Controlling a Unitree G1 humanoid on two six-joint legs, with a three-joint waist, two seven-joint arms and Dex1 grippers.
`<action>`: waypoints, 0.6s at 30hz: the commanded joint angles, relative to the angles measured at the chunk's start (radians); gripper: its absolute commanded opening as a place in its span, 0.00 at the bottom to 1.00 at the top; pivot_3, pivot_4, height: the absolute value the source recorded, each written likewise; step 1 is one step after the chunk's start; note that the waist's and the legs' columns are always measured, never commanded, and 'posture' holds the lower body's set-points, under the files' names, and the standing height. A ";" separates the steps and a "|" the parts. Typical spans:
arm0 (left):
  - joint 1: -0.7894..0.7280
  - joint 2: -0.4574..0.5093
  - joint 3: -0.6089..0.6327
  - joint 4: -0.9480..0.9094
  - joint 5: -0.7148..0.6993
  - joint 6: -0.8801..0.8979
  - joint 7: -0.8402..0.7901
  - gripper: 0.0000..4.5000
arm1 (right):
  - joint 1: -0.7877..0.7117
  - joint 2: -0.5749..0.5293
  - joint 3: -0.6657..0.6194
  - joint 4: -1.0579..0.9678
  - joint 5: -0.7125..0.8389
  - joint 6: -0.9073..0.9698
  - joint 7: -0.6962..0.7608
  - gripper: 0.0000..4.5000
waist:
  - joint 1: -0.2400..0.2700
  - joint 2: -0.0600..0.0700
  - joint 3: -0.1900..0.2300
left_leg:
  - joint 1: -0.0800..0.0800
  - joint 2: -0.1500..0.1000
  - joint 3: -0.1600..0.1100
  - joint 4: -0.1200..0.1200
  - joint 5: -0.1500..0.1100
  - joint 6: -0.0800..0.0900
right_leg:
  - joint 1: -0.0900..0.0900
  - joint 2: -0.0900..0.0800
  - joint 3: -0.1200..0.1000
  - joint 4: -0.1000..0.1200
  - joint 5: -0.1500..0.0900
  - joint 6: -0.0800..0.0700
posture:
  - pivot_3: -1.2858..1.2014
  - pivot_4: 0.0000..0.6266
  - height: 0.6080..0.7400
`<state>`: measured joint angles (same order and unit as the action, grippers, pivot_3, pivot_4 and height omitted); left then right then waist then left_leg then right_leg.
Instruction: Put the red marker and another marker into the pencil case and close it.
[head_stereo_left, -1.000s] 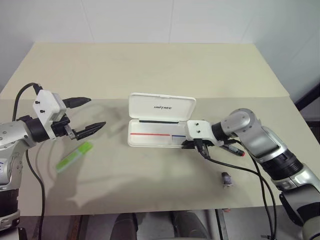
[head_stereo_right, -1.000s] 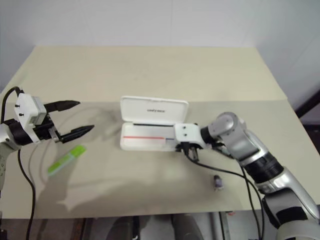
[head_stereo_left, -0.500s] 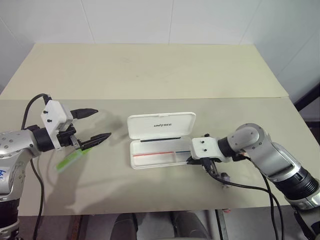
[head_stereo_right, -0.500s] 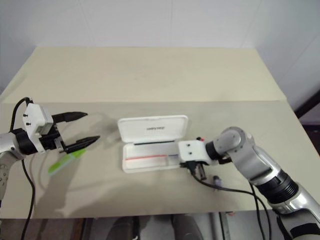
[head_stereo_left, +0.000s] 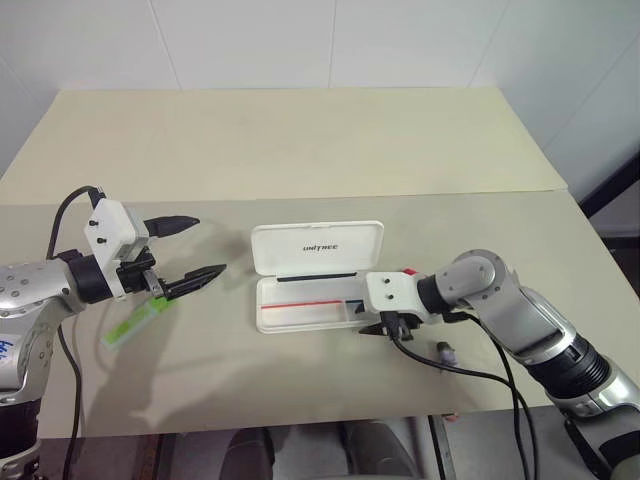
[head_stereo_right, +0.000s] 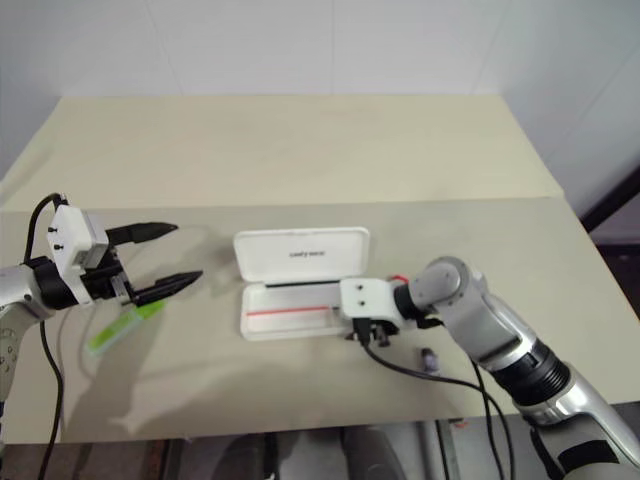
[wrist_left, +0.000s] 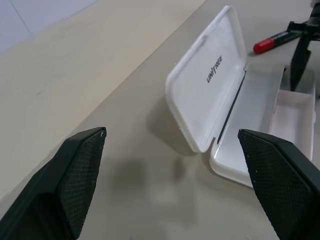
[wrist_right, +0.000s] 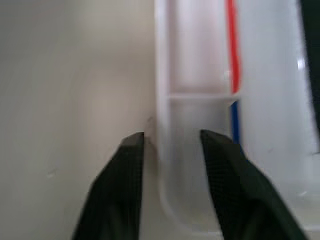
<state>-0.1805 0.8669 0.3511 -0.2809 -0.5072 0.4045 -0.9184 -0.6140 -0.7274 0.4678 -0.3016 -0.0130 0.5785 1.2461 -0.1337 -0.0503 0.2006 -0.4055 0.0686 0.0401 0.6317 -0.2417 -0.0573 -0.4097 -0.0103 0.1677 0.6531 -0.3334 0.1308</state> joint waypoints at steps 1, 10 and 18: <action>-0.015 -0.002 0.007 -0.022 -0.014 -0.011 0.002 1.00 | -0.030 -0.012 -0.059 -0.027 0.049 0.028 0.011 0.38 | 0.000 0.000 0.000 | 0.000 0.000 0.000 0.000 0.000 0.000 | 0.000 0.000 0.000 0.000 0.000 0.000 | 0.52 0.24 1.00; -0.004 0.010 0.028 -0.033 -0.024 -0.002 -0.006 1.00 | -0.020 -0.030 -0.204 -0.064 0.203 0.133 0.000 0.42 | 0.000 0.000 0.000 | 0.000 0.000 0.000 0.000 0.000 0.000 | 0.000 0.000 0.000 0.000 0.000 0.000 | 0.52 0.24 1.00; -0.062 0.030 0.017 -0.101 -0.133 0.092 -0.030 1.00 | 0.075 -0.078 -0.461 -0.035 0.392 0.123 0.000 0.98 | 0.012 0.000 0.000 | 0.000 0.000 0.000 -0.001 0.000 0.000 | 0.000 0.000 0.000 -0.001 0.000 0.000 | 0.52 0.24 1.00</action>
<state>-0.2077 0.8771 0.3521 -0.3214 -0.5862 0.4717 -0.9418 -0.5505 -0.7881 0.0929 -0.3255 0.3248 0.7050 1.2517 -0.1214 -0.0506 0.2008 -0.4060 0.0686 0.0397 0.6311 -0.2419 -0.0574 -0.4095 -0.0103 0.1674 0.6523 -0.3335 0.1310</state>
